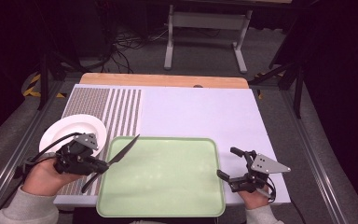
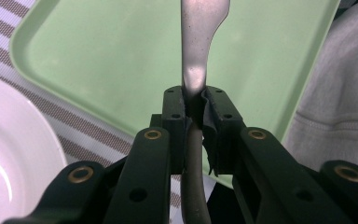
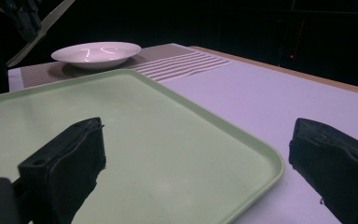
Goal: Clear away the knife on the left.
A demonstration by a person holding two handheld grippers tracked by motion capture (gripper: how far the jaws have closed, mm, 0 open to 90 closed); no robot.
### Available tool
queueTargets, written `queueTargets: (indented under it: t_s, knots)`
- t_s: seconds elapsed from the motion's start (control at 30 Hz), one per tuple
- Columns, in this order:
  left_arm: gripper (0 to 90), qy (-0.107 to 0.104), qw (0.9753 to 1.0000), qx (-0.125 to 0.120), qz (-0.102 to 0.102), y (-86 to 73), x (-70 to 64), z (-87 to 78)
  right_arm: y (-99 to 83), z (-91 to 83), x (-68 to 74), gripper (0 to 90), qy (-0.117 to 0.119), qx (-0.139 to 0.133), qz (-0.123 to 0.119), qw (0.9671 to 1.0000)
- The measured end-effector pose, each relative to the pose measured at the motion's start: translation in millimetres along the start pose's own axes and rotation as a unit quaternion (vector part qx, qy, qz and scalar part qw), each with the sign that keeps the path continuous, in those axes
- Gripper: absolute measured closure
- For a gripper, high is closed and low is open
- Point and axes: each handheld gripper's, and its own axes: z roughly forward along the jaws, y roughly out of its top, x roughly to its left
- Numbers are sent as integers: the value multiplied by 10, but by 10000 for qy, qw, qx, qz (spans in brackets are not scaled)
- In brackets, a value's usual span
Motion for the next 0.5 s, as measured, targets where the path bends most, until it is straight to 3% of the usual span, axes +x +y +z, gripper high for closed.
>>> queueTargets:
  t_s: [0.23,0.5]
  knots:
    - [800,-60,9999,-149,-5,24,-35,70,-1,2,1,40,4,1,12,10000]
    - [800,-148,9998,-149,74,98,-100,139,-8,16,-2,40,29,29,16,10000]
